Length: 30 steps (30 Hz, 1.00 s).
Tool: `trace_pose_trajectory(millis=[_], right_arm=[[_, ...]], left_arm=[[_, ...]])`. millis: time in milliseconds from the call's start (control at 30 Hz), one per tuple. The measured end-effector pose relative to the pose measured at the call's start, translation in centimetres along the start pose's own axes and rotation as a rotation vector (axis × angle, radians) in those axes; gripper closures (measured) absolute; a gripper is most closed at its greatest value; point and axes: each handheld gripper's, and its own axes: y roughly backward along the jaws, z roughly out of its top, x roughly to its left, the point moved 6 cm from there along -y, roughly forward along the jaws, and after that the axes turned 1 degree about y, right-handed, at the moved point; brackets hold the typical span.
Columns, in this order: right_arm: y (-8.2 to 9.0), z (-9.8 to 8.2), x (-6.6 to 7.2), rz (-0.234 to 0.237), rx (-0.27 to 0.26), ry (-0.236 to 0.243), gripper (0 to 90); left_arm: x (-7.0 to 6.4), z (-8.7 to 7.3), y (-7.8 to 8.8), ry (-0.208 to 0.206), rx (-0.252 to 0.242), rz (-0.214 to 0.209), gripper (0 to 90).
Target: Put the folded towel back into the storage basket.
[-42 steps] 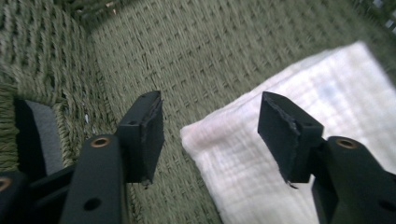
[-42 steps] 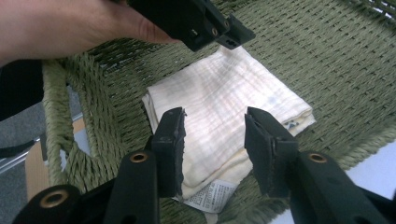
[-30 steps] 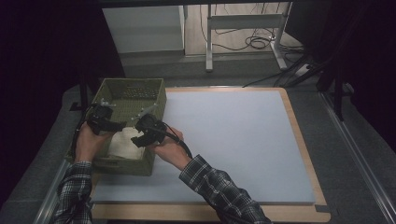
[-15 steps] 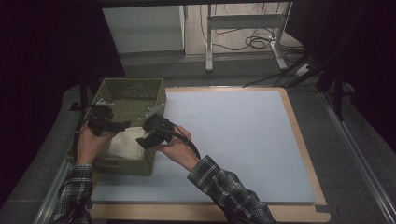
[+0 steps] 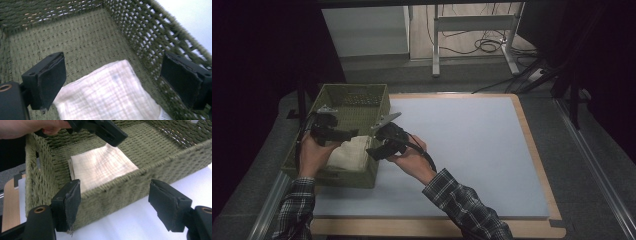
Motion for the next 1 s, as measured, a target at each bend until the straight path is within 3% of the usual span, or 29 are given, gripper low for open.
trace_pose_trajectory(millis=[333, 533, 1000], right_arm=[[1.7, -1.8, -1.4, -0.001, -0.009, -0.025, 20.5], [2.9, -3.0, -2.3, -0.003, -0.009, -0.035, 15.1], [5.1, -5.9, -3.7, -0.020, -0.001, -0.032, 9.6]], left_arm=[[-2.0, 0.7, 0.0, -0.027, -0.011, -0.028, 3.3], [-3.4, 1.0, -0.2, -0.070, 0.018, -0.026, 2.4], [-7.1, 2.3, -0.8, -0.120, 0.073, -0.049, 2.0]])
